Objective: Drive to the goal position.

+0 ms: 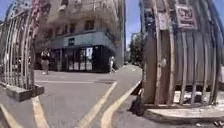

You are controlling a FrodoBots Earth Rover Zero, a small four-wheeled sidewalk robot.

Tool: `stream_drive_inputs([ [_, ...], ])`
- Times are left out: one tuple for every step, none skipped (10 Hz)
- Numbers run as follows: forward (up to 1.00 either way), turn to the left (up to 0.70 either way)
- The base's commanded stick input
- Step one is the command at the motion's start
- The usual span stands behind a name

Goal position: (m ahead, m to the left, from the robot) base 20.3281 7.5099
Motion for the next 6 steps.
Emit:
stream_drive_inputs([
  [0.45, 0.00],
  [0.45, 0.00],
  [0.45, 0.00],
  [0.45, 0.00],
  [0.45, 0.00],
  [0.45, 0.14],
])
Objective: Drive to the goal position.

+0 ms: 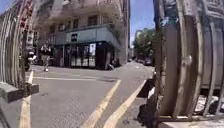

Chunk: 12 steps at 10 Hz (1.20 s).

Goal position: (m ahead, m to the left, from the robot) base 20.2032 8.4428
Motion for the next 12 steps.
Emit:
stream_drive_inputs([
  [0.45, 0.26],
  [0.45, 0.20],
  [0.45, 0.00],
  [0.45, 0.00],
  [0.45, 0.00],
  [0.45, 0.00],
  [0.45, 0.00],
  [0.45, 0.00],
  [0.45, 0.00],
  [0.45, -0.18],
  [0.45, -0.26],
  [0.45, -0.27],
])
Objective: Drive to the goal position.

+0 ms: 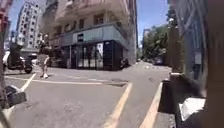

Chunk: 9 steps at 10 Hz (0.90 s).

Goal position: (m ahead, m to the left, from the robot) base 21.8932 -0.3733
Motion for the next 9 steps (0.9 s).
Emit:
stream_drive_inputs([
  [0.45, -0.27],
  [0.45, -0.06],
  [0.45, 0.00],
  [0.45, 0.00],
  [0.45, -0.22],
  [0.45, -0.27],
  [0.45, -0.27],
  [0.45, -0.27],
  [0.66, -0.16],
])
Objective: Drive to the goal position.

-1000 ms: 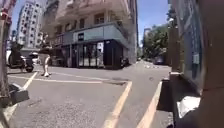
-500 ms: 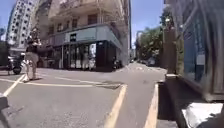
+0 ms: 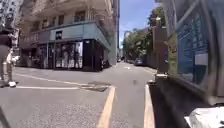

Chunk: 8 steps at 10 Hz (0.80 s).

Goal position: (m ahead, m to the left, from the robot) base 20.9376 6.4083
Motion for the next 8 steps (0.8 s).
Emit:
stream_drive_inputs([
  [0.70, -0.14],
  [0.70, -0.14],
  [0.70, -0.14],
  [0.70, -0.14],
  [0.70, -0.14],
  [0.70, -0.14],
  [0.70, -0.14],
  [0.54, -0.05],
])
